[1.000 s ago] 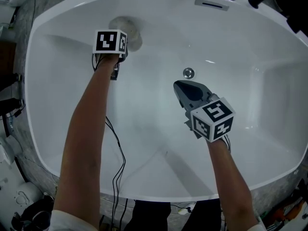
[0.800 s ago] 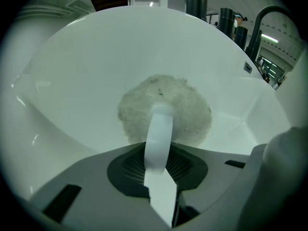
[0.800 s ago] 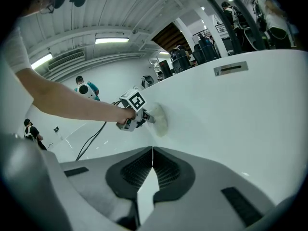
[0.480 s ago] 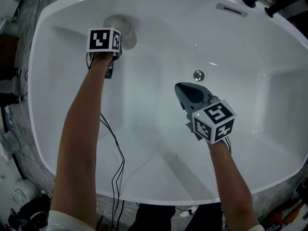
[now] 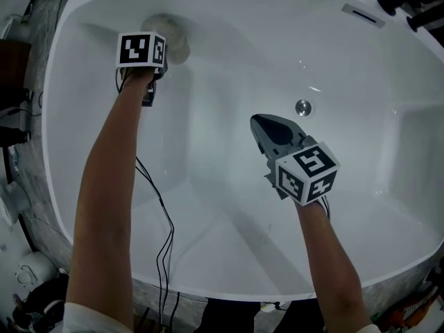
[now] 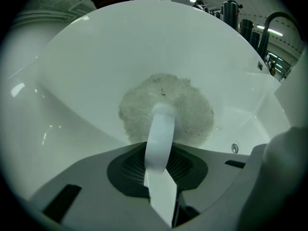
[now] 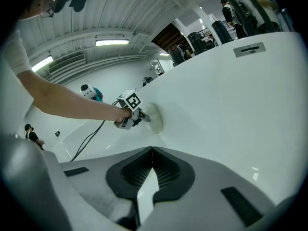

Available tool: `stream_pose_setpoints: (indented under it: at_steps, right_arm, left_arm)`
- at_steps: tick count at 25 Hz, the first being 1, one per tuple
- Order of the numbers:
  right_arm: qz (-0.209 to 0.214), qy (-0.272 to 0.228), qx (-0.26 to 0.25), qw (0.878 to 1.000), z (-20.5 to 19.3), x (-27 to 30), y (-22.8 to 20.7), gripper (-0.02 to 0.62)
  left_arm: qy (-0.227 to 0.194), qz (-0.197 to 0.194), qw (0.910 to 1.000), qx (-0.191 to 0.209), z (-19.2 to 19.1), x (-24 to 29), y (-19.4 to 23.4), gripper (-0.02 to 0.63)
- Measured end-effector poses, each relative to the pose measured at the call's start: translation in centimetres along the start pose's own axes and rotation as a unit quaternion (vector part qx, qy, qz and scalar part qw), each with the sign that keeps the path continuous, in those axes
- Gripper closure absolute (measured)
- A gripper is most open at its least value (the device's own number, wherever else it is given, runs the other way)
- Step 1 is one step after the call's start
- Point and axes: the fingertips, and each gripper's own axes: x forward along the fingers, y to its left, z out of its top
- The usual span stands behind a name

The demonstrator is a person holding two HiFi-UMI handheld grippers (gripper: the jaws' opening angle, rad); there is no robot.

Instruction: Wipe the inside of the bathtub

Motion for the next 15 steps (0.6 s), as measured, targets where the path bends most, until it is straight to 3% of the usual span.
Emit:
stream_pose_setpoints:
  at_steps: [4,11,15]
  right_arm:
    - [0.003,0.012,0.013,1.000,-0.4,3.7,1.0,0.577]
    - [0.069,0.049,-0.008,0.996,1.7,11.0,5.2,0.575]
    - [0.087,0.047,0.013,0.995,2.3,12.7,6.5,0.575]
  left_arm:
    - [0.004,0.008,1.0000,-0.003,-0.7,0.4,1.3,0.511]
    - [0.006,0.010,0.9999,0.000,-1.1,0.7,2.2,0.511]
    - [0.010,0.018,0.9997,-0.011,-1.8,0.9,3.6,0.511]
